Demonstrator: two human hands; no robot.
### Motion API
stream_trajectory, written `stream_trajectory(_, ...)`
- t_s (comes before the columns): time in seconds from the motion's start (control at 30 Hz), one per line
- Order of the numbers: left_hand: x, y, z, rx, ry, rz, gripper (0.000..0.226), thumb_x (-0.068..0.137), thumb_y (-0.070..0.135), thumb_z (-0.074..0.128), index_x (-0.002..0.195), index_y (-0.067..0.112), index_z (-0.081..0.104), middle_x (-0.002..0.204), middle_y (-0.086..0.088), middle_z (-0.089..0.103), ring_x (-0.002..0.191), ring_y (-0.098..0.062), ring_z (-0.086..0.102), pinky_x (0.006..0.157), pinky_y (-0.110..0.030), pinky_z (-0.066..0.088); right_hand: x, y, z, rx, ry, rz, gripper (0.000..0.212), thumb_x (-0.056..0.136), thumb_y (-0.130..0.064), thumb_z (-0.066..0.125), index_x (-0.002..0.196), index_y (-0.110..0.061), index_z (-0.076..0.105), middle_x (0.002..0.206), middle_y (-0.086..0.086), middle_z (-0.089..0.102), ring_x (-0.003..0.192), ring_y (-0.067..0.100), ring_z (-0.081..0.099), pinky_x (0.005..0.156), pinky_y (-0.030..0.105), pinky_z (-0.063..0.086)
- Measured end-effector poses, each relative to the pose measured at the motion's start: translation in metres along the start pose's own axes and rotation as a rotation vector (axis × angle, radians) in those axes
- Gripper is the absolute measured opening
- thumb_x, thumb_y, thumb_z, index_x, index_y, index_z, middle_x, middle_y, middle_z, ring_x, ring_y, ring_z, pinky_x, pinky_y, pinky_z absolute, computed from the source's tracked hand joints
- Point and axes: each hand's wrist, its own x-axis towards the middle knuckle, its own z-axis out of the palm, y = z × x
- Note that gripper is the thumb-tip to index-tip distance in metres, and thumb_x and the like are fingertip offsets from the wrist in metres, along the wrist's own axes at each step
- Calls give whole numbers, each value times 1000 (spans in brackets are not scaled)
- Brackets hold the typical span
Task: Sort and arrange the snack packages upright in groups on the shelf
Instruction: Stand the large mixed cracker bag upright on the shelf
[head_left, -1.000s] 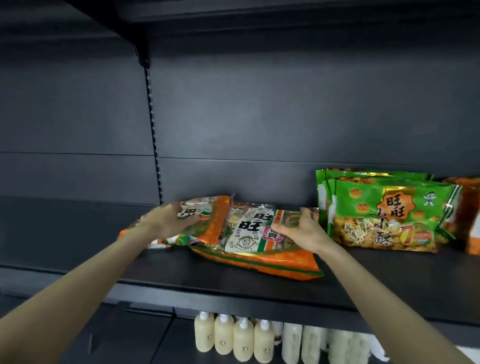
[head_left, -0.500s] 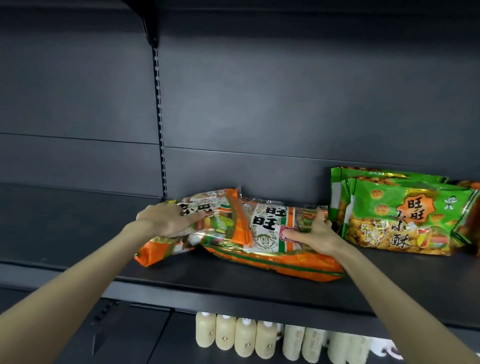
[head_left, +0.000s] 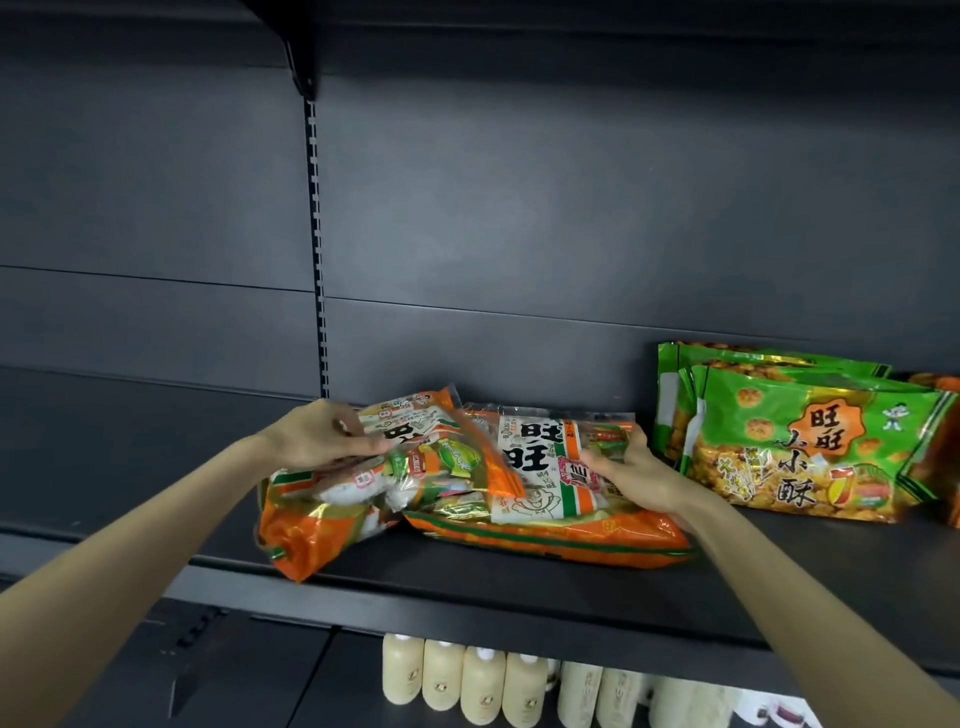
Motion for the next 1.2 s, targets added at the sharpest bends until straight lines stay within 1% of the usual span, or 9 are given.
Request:
stream_trajectory(0.1,9,-12,3,62,-68,-126,123,38,94,52,138,24,35,143,-12,35,129,-34,39,105,-49,35,-1,1,-1,75,26,43,103,89,-54,52,147,-5,-17,160,9,0,145,27,15,115,39,20)
stream_trajectory(0.23,18,-11,-6,101,-240,-184,159,17,101,43,149,22,5,152,-8,30,133,-32,39,111,-48,31,4,2,-7,104,-13,139,107,72,-61,65,147,-3,17,149,12,36,132,28,42,110,40,35)
stream_trajectory(0.37,32,-18,-9,205,-223,-218,147,23,101,41,146,22,26,146,-7,43,134,-33,38,112,-47,29,9,4,-4,158,38,47,60,67,-40,81,117,-14,58,108,3,70,97,16,66,94,35,50)
stream_trajectory(0.53,28,-22,-12,19,-164,-167,109,19,91,57,108,27,59,103,0,68,98,-23,63,90,-34,47,9,-2,-4,205,208,-161,63,69,-18,82,122,-13,50,105,-3,67,95,10,64,82,24,49)
stream_trajectory(0.73,9,-16,-18,-159,-13,-63,39,68,43,77,80,12,56,67,3,64,64,-12,60,56,-23,39,1,-6,2,301,347,-321,70,75,-10,77,134,-20,42,106,-8,66,100,7,63,85,30,54)
stream_trajectory(0.9,3,-17,-31,-311,302,-87,65,57,44,83,95,5,48,83,-8,63,74,-24,62,64,-36,48,-3,-17,3,405,500,-413,73,82,-7,70,142,-24,33,109,-10,65,98,5,65,85,37,57)
stream_trajectory(1.03,-3,-13,-29,-496,546,-96,73,55,44,86,100,7,42,91,-4,59,81,-23,60,63,-38,50,-3,-31,6,340,635,-426,79,85,-2,65,149,-20,22,105,-4,65,85,-10,57,87,3,43)
stream_trajectory(1.13,-3,-12,-24,-601,688,-107,74,55,50,86,98,14,38,98,-1,60,87,-24,63,78,-47,53,2,-35,5,410,619,-412,76,86,3,62,149,-17,24,98,-6,67,92,7,63,95,34,51)
stream_trajectory(1.2,-3,-12,-13,-630,755,-96,72,56,55,83,98,19,37,101,1,60,94,-26,62,88,-51,50,6,-35,3,358,617,-414,61,87,5,59,141,-18,42,94,-10,67,90,5,64,88,33,53)
